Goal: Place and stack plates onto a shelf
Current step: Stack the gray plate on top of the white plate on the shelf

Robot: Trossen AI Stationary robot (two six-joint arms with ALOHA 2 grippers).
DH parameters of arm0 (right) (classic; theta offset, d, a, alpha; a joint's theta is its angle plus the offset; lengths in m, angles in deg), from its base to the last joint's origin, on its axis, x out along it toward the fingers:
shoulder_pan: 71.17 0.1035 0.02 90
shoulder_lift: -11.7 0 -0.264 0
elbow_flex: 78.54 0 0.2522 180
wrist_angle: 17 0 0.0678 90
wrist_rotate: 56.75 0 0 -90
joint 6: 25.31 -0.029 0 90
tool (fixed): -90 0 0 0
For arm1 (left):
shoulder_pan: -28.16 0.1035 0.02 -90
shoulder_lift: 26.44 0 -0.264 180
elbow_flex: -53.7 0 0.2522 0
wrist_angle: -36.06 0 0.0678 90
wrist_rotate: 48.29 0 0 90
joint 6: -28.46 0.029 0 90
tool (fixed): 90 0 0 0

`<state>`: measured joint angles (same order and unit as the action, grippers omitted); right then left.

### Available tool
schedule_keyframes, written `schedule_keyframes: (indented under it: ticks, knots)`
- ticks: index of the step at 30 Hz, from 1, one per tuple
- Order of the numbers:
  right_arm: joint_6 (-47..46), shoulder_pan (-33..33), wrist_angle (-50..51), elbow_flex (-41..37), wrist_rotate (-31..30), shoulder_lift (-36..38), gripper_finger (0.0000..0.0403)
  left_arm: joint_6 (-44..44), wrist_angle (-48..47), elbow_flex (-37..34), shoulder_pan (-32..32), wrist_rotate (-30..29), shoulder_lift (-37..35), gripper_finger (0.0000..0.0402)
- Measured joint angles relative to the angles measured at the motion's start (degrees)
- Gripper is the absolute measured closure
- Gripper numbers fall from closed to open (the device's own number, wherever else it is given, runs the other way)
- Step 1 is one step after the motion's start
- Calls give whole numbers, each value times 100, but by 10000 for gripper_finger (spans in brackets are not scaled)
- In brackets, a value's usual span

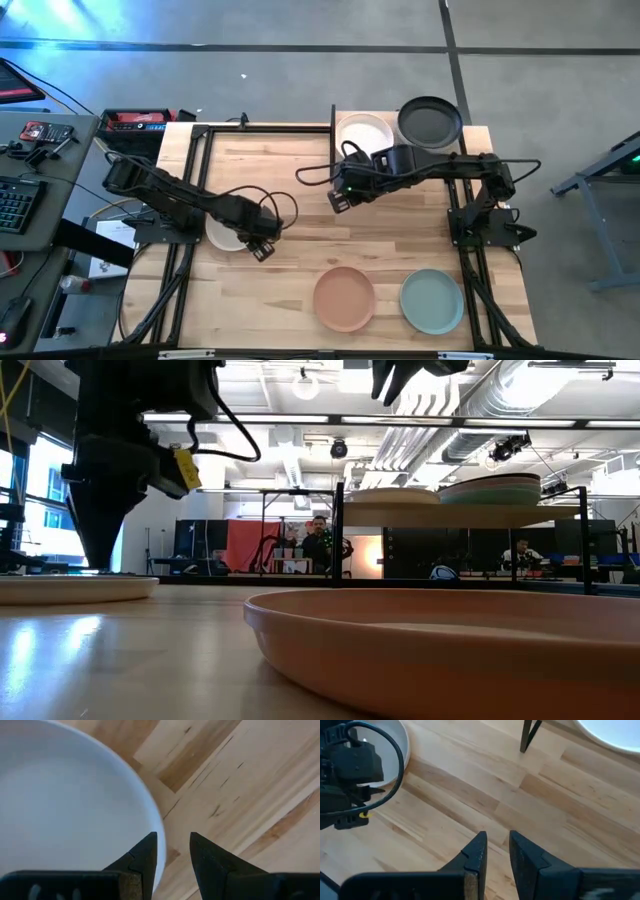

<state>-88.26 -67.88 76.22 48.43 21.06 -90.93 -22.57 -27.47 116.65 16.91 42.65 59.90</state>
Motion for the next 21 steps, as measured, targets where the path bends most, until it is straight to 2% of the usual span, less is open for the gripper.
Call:
schedule_keyframes:
  ticks: [16, 21]
  knots:
    - [19, 99, -2, -2, -137, -2, 344, -579, 673, -636, -49, -12, 0, 296]
    - [27, 101, -2, -2, -138, -2, 344, -468, 680, -671, -49, -14, 0, 303]
